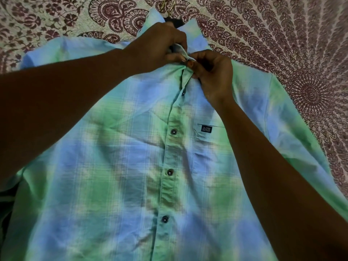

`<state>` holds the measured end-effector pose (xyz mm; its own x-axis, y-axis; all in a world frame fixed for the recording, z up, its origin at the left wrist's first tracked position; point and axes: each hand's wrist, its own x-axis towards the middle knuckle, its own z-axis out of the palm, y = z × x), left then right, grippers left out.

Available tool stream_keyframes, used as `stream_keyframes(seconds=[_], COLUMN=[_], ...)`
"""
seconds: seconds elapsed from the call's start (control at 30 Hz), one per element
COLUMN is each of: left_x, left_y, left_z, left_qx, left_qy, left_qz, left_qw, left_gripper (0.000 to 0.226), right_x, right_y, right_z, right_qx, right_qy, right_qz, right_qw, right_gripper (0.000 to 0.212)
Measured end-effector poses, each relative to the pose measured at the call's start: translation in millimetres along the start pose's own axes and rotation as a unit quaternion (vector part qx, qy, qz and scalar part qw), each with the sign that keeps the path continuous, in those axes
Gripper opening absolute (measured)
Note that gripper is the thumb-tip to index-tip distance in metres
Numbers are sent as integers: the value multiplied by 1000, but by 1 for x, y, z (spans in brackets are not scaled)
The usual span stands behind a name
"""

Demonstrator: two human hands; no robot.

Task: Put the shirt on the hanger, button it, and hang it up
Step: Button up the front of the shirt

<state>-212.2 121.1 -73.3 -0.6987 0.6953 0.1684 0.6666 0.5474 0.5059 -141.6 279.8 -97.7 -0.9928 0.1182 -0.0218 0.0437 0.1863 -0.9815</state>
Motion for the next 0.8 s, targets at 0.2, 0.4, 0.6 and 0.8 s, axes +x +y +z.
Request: stream_keyframes(seconds=[0.2,0.4,0.6,0.8], left_x=[-4,-7,-8,-6], left_y=[6,6,7,12], left_z=[2,9,21,29], left_qx=[-13,4,8,-1], left_qy=[18,47,92,137], left_qz=[-22,-47,-77,-109], left_qw=[1000,998,993,985], left_gripper=[22,23,24,22], right_x=[-1,2,6,5], right_y=[0,-6,-7,-2], right_z=[-1,-3,-3,5], right_qx=[-76,-129,-178,-133], right_qy=[18,17,47,110], right_qz=[-15,-53,-76,-35], right_qw=[997,990,980,984], right_gripper=[9,11,11,13])
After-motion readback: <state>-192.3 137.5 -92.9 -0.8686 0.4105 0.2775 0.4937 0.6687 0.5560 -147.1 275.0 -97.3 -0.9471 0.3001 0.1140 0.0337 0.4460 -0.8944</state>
